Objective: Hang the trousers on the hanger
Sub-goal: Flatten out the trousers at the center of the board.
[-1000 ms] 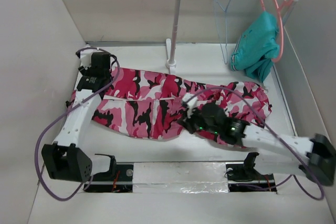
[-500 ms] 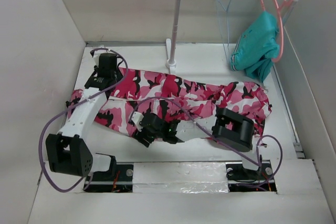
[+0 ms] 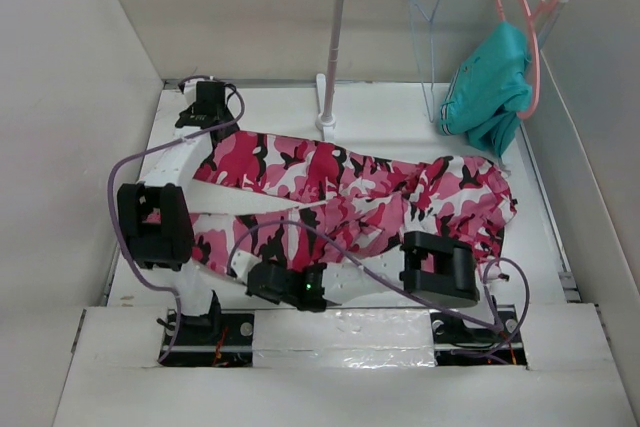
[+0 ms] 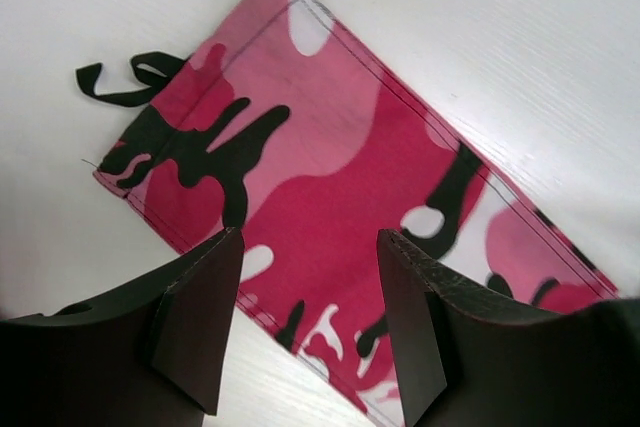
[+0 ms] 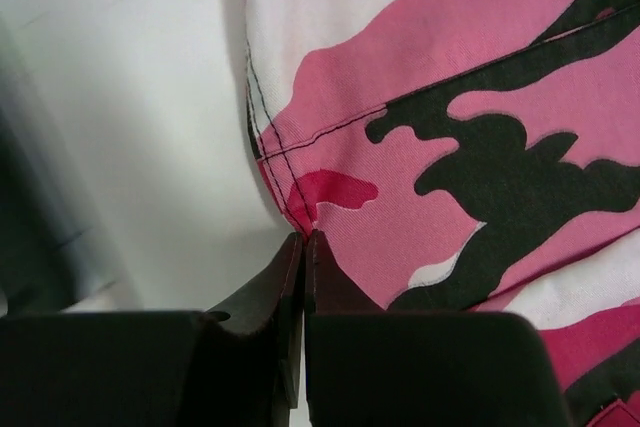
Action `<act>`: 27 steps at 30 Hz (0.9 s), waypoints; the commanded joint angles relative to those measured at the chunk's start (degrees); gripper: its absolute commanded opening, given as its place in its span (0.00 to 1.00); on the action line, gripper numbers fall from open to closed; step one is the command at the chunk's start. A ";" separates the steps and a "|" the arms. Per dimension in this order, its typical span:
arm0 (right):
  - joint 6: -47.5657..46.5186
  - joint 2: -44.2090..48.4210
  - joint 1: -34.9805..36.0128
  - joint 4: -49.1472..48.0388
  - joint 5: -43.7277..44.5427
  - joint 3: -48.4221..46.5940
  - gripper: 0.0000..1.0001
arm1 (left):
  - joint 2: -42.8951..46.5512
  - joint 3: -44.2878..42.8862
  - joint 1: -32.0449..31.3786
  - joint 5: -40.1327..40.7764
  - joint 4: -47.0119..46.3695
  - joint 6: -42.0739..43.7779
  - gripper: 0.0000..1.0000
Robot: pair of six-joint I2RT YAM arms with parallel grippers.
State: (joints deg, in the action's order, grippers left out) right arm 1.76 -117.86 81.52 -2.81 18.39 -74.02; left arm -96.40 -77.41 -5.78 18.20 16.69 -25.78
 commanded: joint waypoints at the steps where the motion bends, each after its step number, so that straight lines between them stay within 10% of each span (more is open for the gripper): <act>1: 4.55 6.58 5.14 1.14 -0.90 2.90 0.05 | -3.00 -3.80 2.96 2.98 0.28 0.38 0.54; 7: 6.32 17.56 5.14 1.49 -1.35 5.81 0.72 | -8.62 -3.80 7.62 3.88 -1.22 -1.29 0.54; 10: 6.33 24.84 5.14 6.05 3.38 7.39 0.82 | -11.08 -4.85 8.68 2.90 -2.62 -1.64 0.53; 13: 7.46 33.88 4.53 8.95 7.51 11.17 0.77 | -15.21 -8.98 8.68 4.47 -2.45 -0.16 0.53; 19: 14.75 51.48 -2.48 13.26 15.52 25.90 0.19 | -21.98 -15.76 9.29 7.29 1.33 0.47 0.52; 27: 20.48 77.05 -14.01 16.43 10.98 40.70 0.33 | -28.92 -20.41 14.65 0.19 4.05 3.28 0.60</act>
State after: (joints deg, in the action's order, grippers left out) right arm 19.55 -46.22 69.34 13.28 31.29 -35.27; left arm -124.01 -94.76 6.37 21.23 18.11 -24.53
